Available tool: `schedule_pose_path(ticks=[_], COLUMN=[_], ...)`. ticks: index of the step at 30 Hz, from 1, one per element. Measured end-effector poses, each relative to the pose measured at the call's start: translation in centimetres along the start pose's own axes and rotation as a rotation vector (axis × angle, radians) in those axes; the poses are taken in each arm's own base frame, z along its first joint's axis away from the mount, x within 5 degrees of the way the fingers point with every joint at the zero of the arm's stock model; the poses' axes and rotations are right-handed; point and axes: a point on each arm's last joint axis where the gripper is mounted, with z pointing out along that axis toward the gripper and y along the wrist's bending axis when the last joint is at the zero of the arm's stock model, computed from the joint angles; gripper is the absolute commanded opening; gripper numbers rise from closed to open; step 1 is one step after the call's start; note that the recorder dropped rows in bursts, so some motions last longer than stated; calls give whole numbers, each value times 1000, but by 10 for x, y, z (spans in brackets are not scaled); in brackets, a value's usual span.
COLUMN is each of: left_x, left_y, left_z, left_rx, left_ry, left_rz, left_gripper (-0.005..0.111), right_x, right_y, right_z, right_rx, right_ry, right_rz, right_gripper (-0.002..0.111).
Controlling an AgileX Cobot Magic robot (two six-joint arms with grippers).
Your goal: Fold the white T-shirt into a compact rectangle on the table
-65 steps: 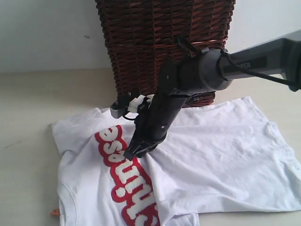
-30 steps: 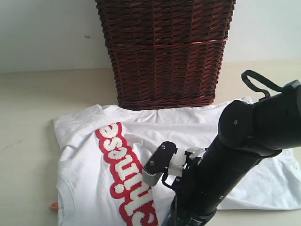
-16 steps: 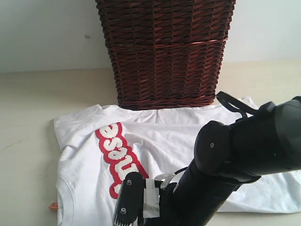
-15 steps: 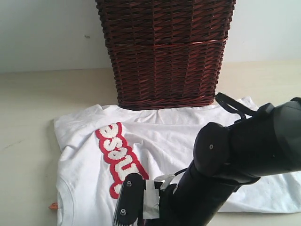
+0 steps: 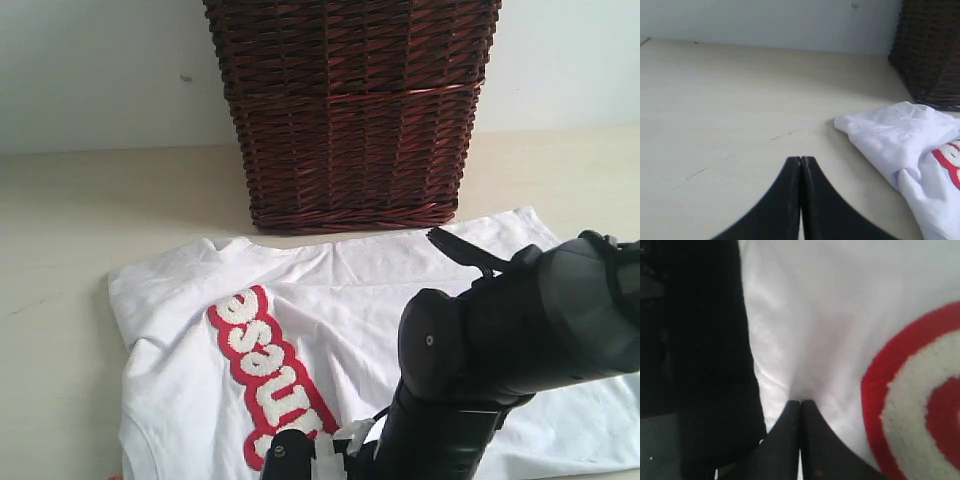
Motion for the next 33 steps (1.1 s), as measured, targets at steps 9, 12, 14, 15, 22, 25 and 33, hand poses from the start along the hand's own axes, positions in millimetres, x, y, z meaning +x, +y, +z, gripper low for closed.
schedule_pose_path(ticks=[9, 12, 14, 15, 22, 25, 33], left_x=[0, 0, 0, 0, 0, 0, 0], left_y=[0, 0, 0, 0, 0, 0, 0], left_z=[0, 0, 0, 0, 0, 0, 0], left_rx=[0, 0, 0, 0, 0, 0, 0], left_ry=[0, 0, 0, 0, 0, 0, 0], left_rz=[0, 0, 0, 0, 0, 0, 0], left_gripper=[0, 0, 0, 0, 0, 0, 0], right_x=[-10, 41, 86, 101, 155, 159, 158], right_y=[10, -15, -32, -36, -45, -44, -52], right_z=[-84, -113, -122, -123, -106, -98, -94], right_rx=[252, 364, 431, 452, 556, 575, 681], right_ry=[-156, 55, 179, 204, 204, 191, 134], right_rz=[-211, -151, -83, -63, 5, 5, 13], right_gripper=[48, 53, 51, 51, 51, 51, 0])
